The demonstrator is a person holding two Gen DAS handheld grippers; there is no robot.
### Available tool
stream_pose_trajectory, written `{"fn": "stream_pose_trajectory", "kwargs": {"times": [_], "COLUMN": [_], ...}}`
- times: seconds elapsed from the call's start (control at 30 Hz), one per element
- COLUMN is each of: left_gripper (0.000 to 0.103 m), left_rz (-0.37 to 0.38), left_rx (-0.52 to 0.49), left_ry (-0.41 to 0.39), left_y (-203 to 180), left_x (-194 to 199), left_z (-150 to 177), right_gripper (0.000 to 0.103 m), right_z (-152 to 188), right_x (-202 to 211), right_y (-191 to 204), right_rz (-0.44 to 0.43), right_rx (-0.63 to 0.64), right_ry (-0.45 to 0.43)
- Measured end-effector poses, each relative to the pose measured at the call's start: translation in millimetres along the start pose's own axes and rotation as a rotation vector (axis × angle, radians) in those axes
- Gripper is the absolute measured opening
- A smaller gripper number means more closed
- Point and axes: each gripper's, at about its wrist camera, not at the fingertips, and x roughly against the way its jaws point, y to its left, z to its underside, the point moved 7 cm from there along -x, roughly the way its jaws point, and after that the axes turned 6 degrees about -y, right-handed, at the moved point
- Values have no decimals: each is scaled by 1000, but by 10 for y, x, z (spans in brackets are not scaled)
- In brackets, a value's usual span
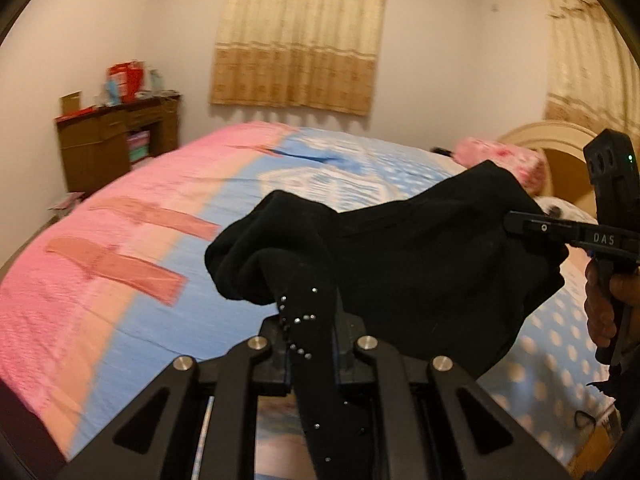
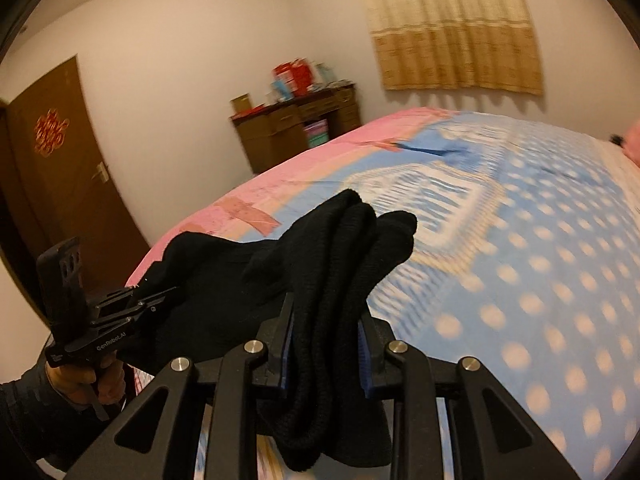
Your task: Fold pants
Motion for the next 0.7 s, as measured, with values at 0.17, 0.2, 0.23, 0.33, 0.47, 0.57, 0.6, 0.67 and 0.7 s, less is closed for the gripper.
{"fn": "stream_pose_trajectory", "kwargs": {"times": [0.17,0.2,0.23,0.33,0.47,0.57,0.6,0.67,0.7], "left_gripper": [13,13,13,13,13,13,14,14,15], "left_rz": [-94,-113,-125,-159,-195,-211,-215,-219,-221], "left_rx": [22,30,38,68,97,126,135,146,147], "left_ry": [-23,-23,-20,-8,9,28,36,50,57], "left_y": [478,576,655,895,1175,1327,1362,1393,1399], "left_x": [-139,-187,-231,-362,-495,-579,-614,-662,-689], "left_z": [-83,-85,-83,-53,6,73,106,163,190], "right_gripper": [26,26,26,26,26,26,26,26,26], "right_z": [-226,-252,-262,-292,-280,-246,-219,-180,-154], "right_x": [-658,-784,-906,-1293,-1660,-1904,-1972,-2105,-2145], "right_y": [160,180,187,218,220,245,239,210,194], "right_rz": [-41,-47,-56,-81,-112,-130,-134,-136,-137], "right_rx": [56,61,63,64,61,62,60,54,47], "right_ry": [44,52,63,94,124,143,152,170,179]}}
